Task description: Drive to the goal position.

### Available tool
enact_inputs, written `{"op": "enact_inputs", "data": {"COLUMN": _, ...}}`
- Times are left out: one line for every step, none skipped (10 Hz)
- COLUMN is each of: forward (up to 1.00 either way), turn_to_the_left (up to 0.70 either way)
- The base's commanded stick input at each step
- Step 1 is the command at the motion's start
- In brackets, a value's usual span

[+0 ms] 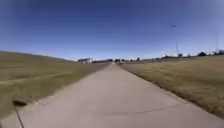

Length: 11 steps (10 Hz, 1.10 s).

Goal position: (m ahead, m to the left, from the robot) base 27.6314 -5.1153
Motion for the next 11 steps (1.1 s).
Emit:
{"op": "enact_inputs", "data": {"forward": 1.0, "turn_to_the_left": 0.0}}
{"op": "enact_inputs", "data": {"forward": 1.0, "turn_to_the_left": 0.0}}
{"op": "enact_inputs", "data": {"forward": 1.0, "turn_to_the_left": 0.0}}
{"op": "enact_inputs", "data": {"forward": 1.0, "turn_to_the_left": 0.0}}
{"op": "enact_inputs", "data": {"forward": 1.0, "turn_to_the_left": 0.0}}
{"op": "enact_inputs", "data": {"forward": 1.0, "turn_to_the_left": 0.0}}
{"op": "enact_inputs", "data": {"forward": 1.0, "turn_to_the_left": 0.0}}
{"op": "enact_inputs", "data": {"forward": 1.0, "turn_to_the_left": 0.0}}
{"op": "enact_inputs", "data": {"forward": 1.0, "turn_to_the_left": 0.0}}
{"op": "enact_inputs", "data": {"forward": 1.0, "turn_to_the_left": 0.0}}
{"op": "enact_inputs", "data": {"forward": 1.0, "turn_to_the_left": 0.0}}
